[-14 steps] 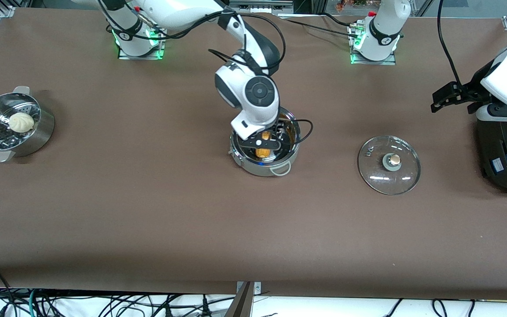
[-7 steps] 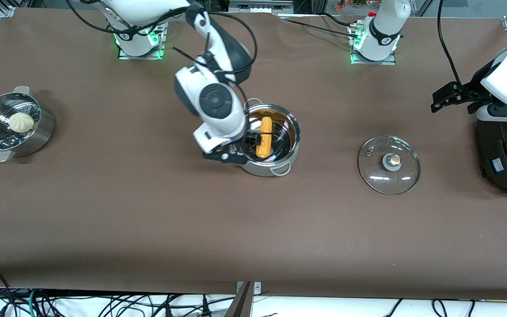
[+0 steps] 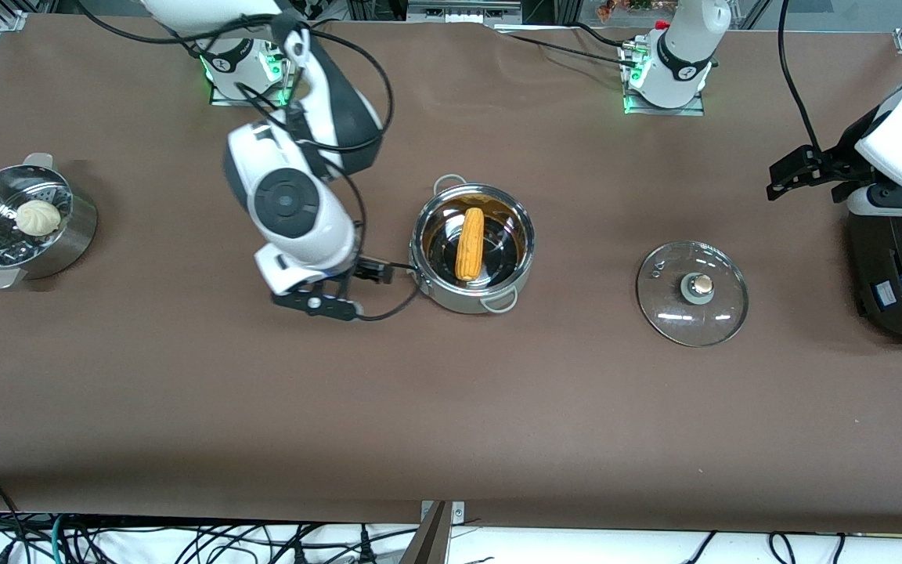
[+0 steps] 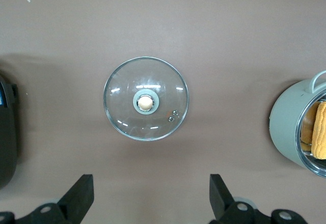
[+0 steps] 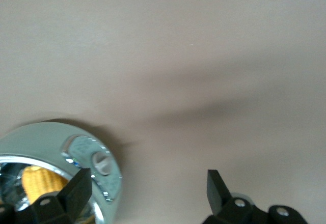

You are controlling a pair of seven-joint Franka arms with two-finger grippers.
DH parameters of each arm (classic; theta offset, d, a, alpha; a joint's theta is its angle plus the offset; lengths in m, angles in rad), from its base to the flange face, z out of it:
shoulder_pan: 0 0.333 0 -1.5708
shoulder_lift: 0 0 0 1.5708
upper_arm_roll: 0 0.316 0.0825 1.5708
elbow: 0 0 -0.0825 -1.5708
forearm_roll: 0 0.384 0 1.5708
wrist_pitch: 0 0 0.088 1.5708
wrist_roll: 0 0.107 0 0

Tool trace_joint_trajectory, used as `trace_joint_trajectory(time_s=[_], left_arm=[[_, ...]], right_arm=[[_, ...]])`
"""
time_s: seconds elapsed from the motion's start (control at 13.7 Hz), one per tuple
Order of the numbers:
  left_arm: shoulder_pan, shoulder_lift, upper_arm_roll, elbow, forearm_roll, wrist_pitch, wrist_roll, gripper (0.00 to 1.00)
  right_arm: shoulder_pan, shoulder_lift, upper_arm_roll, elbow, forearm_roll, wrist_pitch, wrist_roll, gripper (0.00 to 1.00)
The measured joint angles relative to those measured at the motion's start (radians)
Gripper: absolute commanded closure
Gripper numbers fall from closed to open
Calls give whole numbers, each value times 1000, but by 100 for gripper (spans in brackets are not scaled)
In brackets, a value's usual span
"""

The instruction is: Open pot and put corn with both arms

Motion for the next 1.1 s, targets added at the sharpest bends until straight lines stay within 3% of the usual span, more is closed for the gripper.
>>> trace_joint_trajectory(time_s=[0.37,0.66,0.88,1.1], left_arm=[[0,0,0,0,0,0,0,0],[0,0,0,0,0,0,0,0],[0,0,0,0,0,0,0,0],[0,0,0,0,0,0,0,0]], right_arm=[[0,-38,-96,-28,1,-49,-121,0],[26,-59,-232,-54,11,-77,-247,0],[-14,-112,-258,-125,11,-32,-260,0],[-96,-199,-238,-253,7,66,-345,0]])
